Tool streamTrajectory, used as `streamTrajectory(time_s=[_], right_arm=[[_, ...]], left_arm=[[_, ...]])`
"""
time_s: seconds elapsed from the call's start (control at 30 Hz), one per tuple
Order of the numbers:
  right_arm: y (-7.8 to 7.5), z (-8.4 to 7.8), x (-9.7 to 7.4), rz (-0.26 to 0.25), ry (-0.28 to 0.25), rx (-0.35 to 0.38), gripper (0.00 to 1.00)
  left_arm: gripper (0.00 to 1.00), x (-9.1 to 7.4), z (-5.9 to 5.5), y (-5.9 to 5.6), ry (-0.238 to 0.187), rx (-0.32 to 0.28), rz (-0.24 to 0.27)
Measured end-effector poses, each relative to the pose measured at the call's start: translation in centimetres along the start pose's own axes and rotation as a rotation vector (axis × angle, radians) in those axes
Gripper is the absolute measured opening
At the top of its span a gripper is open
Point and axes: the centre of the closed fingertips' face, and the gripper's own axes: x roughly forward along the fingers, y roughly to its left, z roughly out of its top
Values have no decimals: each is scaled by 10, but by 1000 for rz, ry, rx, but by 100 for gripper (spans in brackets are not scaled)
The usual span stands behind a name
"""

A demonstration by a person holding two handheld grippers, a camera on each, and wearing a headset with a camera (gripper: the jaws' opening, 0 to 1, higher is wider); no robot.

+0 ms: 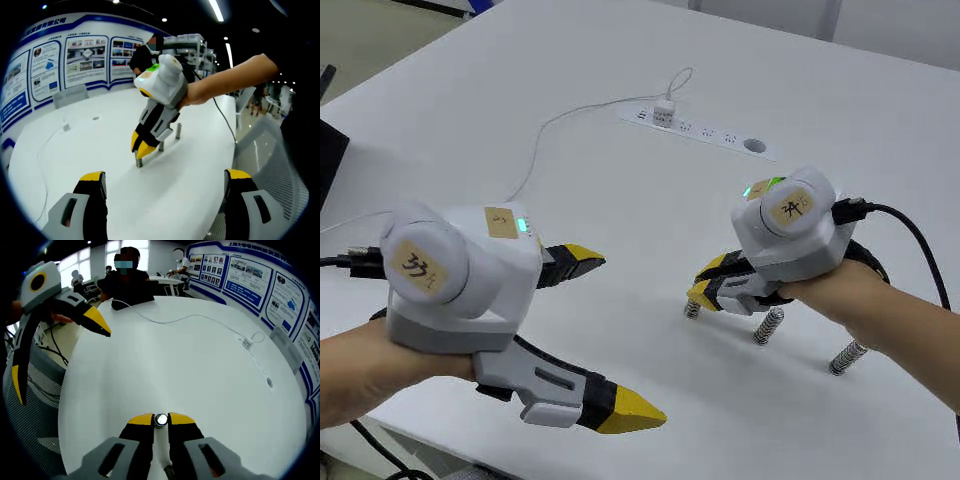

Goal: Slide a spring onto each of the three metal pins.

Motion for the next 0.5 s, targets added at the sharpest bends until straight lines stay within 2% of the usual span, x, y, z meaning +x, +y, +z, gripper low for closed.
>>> streamTrajectory(time_s=[0.3, 0.4, 0.5], right_arm=[[0, -1, 1, 0, 1, 12, 12], [-1, -3, 1, -9, 4, 27, 15], [2, -1, -6, -10, -7, 24, 17]], left_arm=[[100, -1, 1, 2, -7, -7, 8], [100, -1, 2, 1, -9, -6, 6], [100, -2, 3, 1, -5, -1, 9]])
